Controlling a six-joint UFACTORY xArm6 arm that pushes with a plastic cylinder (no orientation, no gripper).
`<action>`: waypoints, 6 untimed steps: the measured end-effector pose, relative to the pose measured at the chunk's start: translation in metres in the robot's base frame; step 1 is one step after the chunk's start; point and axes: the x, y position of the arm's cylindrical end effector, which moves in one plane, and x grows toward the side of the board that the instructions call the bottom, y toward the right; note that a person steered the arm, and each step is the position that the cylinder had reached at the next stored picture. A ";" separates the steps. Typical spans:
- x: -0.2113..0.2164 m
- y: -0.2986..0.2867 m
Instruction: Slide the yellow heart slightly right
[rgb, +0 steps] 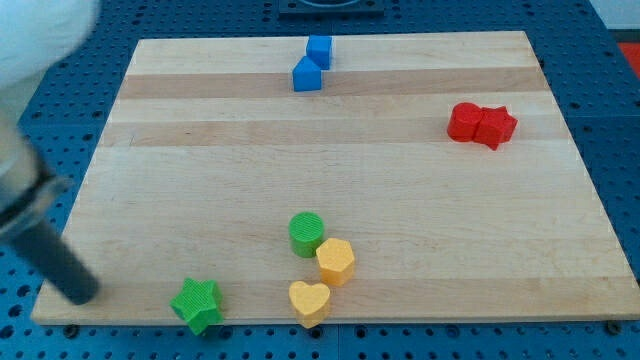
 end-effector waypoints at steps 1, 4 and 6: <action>0.012 0.010; 0.014 0.127; 0.014 0.158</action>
